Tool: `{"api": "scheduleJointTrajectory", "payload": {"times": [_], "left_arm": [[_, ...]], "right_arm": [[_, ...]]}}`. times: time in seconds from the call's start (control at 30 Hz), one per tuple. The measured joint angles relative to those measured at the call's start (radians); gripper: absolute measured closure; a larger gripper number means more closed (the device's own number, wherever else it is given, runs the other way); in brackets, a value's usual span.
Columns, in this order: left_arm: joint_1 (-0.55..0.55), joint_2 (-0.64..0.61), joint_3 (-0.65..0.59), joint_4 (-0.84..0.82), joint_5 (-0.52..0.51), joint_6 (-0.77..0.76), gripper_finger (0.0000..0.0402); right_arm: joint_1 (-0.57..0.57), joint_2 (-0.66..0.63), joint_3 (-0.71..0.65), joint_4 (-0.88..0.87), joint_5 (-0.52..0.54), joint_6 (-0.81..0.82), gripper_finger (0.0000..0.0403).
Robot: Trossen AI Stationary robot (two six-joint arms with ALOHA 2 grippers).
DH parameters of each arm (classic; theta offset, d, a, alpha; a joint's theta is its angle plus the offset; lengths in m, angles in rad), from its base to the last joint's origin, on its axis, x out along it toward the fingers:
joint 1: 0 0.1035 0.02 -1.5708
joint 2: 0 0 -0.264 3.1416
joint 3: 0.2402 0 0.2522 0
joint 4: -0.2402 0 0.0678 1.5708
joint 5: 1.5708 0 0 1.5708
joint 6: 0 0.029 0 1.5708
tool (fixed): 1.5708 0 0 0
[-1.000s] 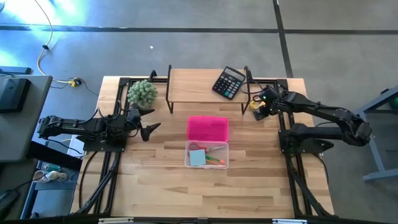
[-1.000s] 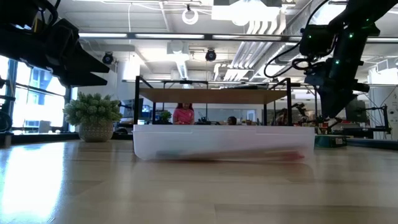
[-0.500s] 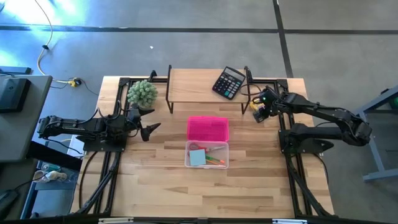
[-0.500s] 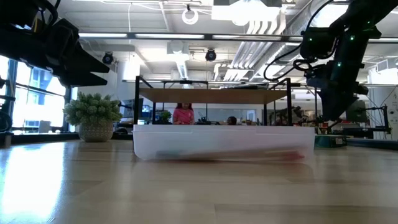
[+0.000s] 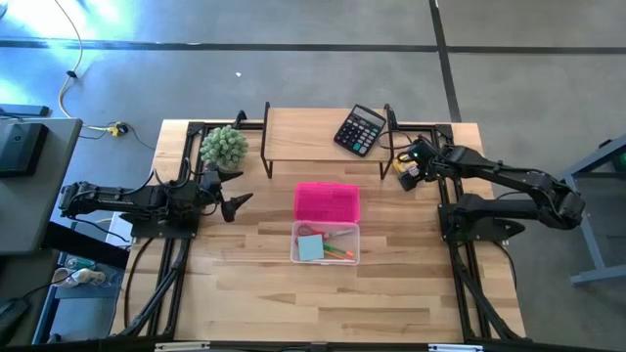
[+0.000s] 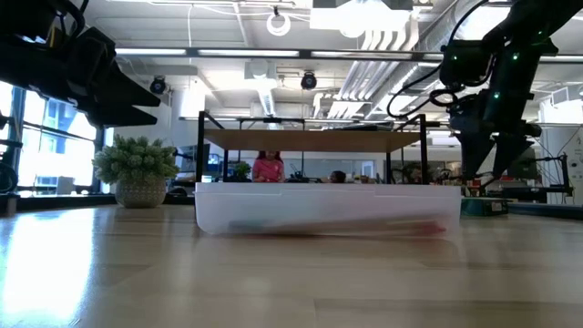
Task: Pack school essentials
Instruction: Adjust the shelf
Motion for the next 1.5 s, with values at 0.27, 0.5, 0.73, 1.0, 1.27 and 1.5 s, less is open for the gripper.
{"api": "scheduleJointTrajectory", "payload": {"times": [0.27, 0.5, 0.73, 1.0, 1.27, 1.5], "left_arm": [[0.000, 0.000, 0.000, 0.000, 0.000, 0.000, 0.0007], [0.000, 0.000, 0.000, 0.000, 0.000, 0.000, 0.0007], [0.000, 0.000, 0.000, 0.000, 0.000, 0.000, 0.0007], [0.000, 0.000, 0.000, 0.000, 0.000, 0.000, 0.0007], [0.000, 0.000, 0.000, 0.000, 0.000, 0.000, 0.0007], [0.000, 0.000, 0.000, 0.000, 0.000, 0.000, 0.0007]], "right_arm": [[0.005, 0.053, 0.000, 0.003, 0.012, 0.000, 0.0004], [0.014, 0.124, 0.000, -0.001, 0.037, 0.017, 0.0004], [0.014, 0.146, 0.000, 0.036, 0.063, 0.007, 0.0004], [-0.001, 0.172, 0.000, 0.050, 0.072, 0.002, 0.0003], [0.003, 0.122, 0.000, 0.017, 0.020, 0.058, 0.0003], [0.003, -0.036, 0.001, -0.008, 0.031, 0.142, 0.0003]]}}
